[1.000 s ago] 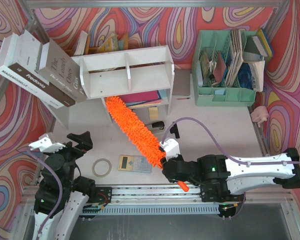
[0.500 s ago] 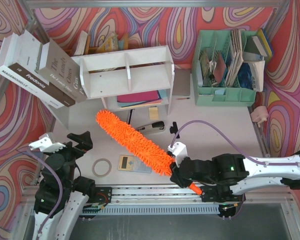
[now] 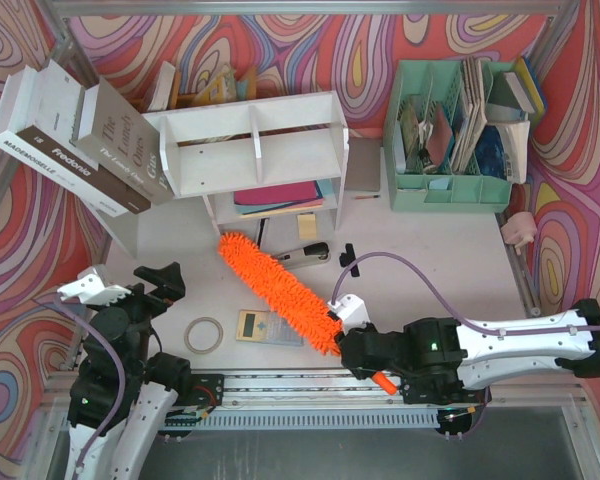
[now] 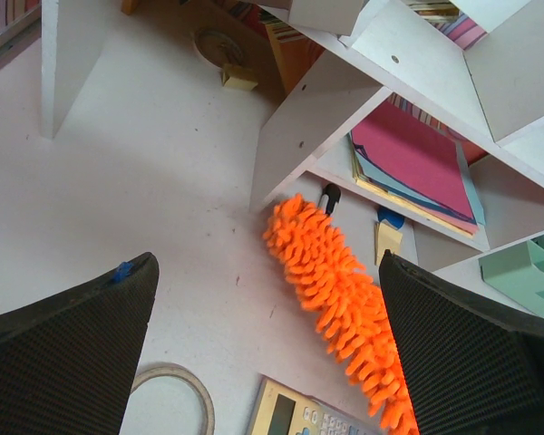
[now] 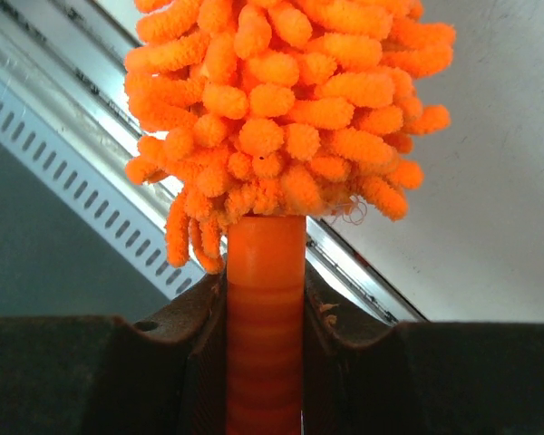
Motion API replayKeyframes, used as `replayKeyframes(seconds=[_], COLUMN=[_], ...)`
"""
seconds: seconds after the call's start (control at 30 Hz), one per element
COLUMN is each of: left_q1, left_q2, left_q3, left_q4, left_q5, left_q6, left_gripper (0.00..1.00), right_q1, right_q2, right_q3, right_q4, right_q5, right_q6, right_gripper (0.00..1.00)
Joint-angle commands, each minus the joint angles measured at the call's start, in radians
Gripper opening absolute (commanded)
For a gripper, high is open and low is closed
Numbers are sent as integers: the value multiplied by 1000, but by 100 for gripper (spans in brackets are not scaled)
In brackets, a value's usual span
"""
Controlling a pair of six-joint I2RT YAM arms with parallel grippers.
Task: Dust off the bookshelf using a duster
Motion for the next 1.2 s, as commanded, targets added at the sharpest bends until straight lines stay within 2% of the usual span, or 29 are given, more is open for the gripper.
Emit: replayKeyframes(seconds=[0.0, 0.27, 0.6, 0.83, 0.97, 1.17], left_q1=[5, 6, 6, 6, 6, 5], left_q2=[-4, -46, -24, -39, -38, -45], left_q3=[-6, -9, 5, 10, 11, 13], left_q4=[0, -3, -25, -53, -54, -56], left_q5=[-7, -14, -6, -42, -37, -36], left_q6=[5, 2, -2, -12, -14, -16], left_gripper=[98, 98, 98, 98, 99, 98], right_q1=[5, 5, 5, 5, 5, 5], right_q2=[1, 19, 172, 297, 310, 299], right_q3=[4, -42, -34, 30, 21, 40], right_q4=[73, 152, 274, 228, 241, 75], right_q5=[151, 249, 345, 381, 395, 465], right_q6=[74, 142, 235, 328, 369, 556], right_gripper=[0, 0, 0, 0, 0, 0])
